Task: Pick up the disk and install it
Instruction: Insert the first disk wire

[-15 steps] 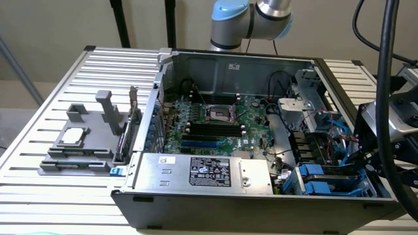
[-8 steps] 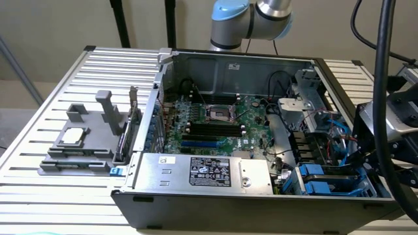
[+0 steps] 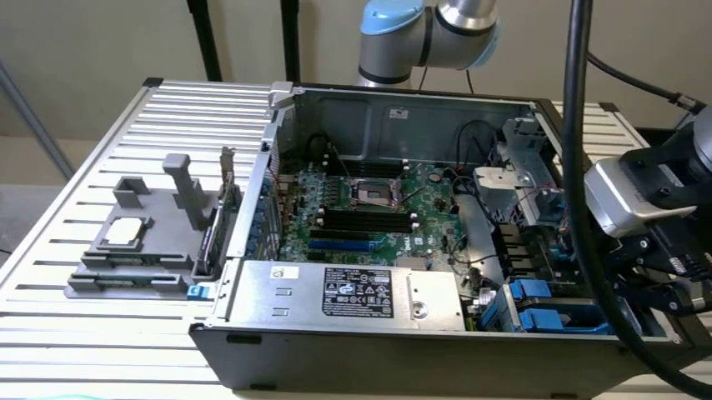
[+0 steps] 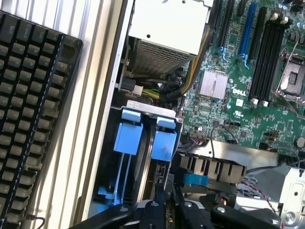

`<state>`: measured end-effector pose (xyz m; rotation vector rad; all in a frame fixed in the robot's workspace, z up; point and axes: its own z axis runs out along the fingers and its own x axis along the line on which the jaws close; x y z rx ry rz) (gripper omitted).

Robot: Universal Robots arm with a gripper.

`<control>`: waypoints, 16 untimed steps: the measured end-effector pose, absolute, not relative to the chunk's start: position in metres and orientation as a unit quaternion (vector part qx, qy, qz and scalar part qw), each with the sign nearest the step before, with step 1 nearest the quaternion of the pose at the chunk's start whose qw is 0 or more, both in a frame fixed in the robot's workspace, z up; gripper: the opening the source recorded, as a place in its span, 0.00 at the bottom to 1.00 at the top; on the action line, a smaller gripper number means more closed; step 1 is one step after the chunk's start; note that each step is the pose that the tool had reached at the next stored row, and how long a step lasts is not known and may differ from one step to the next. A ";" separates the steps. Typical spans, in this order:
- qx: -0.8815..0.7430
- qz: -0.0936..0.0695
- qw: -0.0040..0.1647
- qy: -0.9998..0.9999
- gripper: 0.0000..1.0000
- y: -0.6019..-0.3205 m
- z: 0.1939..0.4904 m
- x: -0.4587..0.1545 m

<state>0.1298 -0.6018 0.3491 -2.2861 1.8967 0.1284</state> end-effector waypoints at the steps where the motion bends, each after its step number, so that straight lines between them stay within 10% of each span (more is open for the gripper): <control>1: -0.765 0.043 0.084 0.637 0.17 -0.602 0.349 0.130; 16: -0.736 0.022 0.065 0.673 0.17 -0.601 0.343 0.130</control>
